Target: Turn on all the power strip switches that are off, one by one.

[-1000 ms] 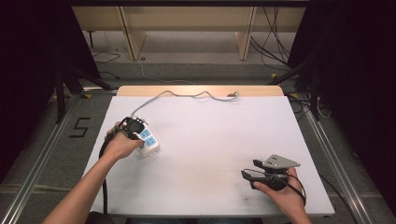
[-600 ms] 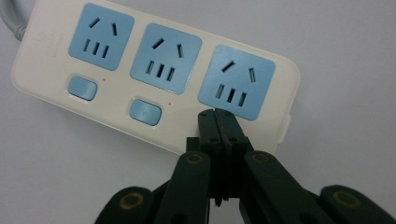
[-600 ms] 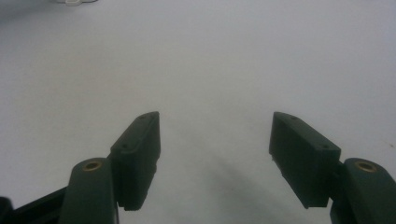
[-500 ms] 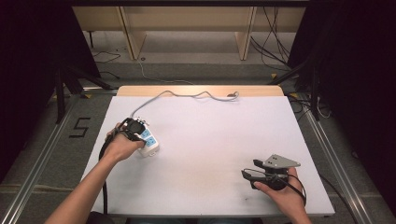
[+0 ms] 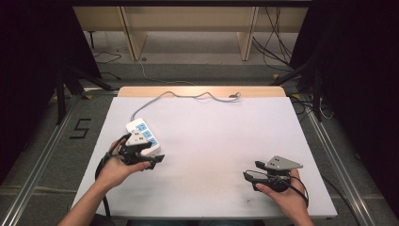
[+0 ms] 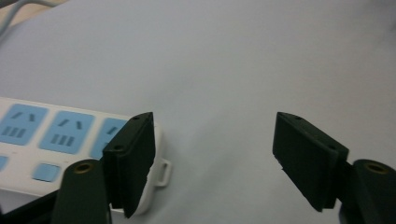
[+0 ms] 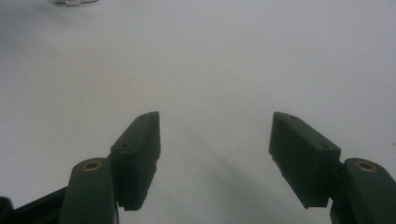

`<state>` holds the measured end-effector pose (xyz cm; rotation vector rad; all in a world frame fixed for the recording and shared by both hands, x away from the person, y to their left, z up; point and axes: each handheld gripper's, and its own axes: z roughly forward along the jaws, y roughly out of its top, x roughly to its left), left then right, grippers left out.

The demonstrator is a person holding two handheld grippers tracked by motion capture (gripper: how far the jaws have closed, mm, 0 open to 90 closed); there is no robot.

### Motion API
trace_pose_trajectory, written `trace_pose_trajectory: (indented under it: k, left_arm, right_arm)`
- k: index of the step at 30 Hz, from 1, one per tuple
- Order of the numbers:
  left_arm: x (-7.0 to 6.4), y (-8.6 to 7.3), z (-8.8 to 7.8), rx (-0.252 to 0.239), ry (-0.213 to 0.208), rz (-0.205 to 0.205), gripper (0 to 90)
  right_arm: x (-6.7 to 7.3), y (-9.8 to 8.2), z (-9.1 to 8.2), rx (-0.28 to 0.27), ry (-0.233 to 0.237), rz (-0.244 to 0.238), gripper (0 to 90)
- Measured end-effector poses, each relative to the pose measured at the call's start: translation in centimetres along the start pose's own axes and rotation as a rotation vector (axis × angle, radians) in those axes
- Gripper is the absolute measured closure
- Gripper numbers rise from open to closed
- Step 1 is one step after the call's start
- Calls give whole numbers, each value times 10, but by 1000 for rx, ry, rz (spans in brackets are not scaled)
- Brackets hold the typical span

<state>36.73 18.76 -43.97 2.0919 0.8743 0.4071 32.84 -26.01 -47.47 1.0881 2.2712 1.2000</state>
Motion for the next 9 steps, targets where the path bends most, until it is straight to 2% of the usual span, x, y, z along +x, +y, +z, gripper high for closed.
trace_pose_trajectory:
  k: [5,7,9]
  left_arm:
    - [-16,-21,-2,6,17,66,223]
    - [-18,-23,-1,1,4,66,213]
    - [-20,-22,0,-4,9,75,206]
  right_arm:
    - [1,0,2,7,5,0,348]
    - [2,1,2,7,5,1,346]
    - [2,0,2,7,6,1,346]
